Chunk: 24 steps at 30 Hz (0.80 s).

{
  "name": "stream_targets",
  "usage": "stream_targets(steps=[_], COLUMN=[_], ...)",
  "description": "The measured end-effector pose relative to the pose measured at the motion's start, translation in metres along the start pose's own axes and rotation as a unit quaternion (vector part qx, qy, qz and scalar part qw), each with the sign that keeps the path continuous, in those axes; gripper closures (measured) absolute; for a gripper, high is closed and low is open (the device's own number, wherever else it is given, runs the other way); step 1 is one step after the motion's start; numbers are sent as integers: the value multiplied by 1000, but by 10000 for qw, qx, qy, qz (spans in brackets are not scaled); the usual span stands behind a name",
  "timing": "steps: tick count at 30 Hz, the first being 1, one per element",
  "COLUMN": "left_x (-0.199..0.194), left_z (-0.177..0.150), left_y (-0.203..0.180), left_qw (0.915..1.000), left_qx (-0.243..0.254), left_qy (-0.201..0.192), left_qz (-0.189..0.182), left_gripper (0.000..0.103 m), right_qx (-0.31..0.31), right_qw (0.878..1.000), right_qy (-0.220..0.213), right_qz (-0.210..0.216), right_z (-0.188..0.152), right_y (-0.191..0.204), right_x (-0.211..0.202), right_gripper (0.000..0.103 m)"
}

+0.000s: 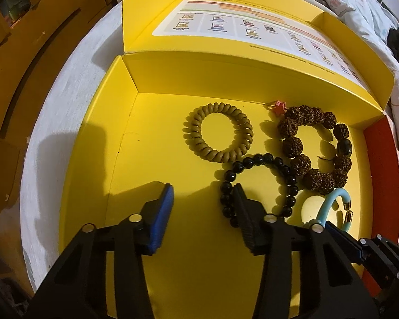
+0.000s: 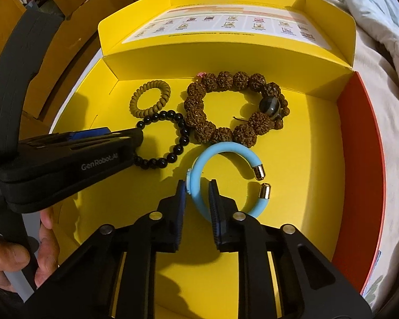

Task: Organize jewelry
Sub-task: 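Grasp the black bead bracelet with the left tool while the right tool grasps the blue cuff bangle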

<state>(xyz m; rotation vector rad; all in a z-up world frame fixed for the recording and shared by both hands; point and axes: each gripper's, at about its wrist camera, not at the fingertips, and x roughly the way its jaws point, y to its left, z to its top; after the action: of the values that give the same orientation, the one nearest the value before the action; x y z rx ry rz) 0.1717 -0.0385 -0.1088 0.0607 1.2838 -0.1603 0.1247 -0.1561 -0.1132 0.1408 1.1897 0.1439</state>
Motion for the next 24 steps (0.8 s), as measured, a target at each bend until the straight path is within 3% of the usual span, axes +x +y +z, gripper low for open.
stream_targets(steps=[12,24], left_x=[-1,-14], left_z=[-2,-4], left_y=[5,26], left_qw=[10000,9987], left_qx=[-24,-286], left_qy=[-26,-74], left_qz=[-49,-421], left_gripper=[91,93], right_qx=[202,343], right_qw=[9996,9986], right_qy=[-42,-283], right_qz=[208,294], right_z=[-3,-6], right_y=[-13,-22], right_x=[-8,-35], right_gripper=[90,93])
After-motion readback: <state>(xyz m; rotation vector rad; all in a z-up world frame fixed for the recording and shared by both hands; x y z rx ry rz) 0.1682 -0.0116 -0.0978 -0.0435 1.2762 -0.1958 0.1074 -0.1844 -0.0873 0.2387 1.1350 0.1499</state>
